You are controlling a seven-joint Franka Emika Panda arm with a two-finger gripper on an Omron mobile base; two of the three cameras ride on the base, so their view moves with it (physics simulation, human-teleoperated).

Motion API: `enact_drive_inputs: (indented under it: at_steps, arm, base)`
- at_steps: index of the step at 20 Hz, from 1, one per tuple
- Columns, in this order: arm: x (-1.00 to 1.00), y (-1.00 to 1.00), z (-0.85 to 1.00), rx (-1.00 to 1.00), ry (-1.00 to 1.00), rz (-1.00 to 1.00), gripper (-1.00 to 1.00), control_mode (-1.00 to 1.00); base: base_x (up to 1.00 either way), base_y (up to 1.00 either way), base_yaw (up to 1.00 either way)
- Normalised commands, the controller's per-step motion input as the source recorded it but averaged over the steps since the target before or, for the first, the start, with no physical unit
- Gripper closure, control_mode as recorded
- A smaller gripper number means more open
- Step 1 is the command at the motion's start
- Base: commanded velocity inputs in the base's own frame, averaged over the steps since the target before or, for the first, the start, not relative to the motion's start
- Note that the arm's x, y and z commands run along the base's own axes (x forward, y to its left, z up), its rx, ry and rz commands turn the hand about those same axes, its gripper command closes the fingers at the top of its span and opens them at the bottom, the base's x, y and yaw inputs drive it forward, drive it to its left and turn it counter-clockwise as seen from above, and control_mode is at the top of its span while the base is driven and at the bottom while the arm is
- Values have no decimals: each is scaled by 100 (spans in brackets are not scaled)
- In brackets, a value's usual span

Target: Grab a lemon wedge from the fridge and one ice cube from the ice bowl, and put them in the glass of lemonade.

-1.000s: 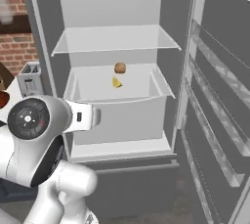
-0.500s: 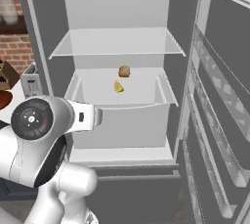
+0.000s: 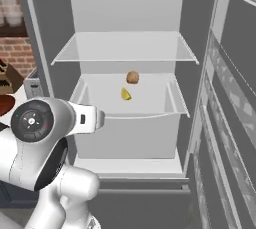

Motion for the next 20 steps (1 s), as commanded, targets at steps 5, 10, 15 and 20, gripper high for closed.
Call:
enact_drive_inputs:
  at_steps: [5,10,15,20]
  arm:
    - [0,0,0,0,0,0,-100,100]
    - [0,0,0,0,0,0,-100,100]
    - [0,0,0,0,0,0,-100,-100]
    - [-3,17,0,0,-3,3,-100,-100]
  base:
    - [60,-34,5]
    - [40,-39,4]
    - [2,-6,1]
    - [0,0,0]
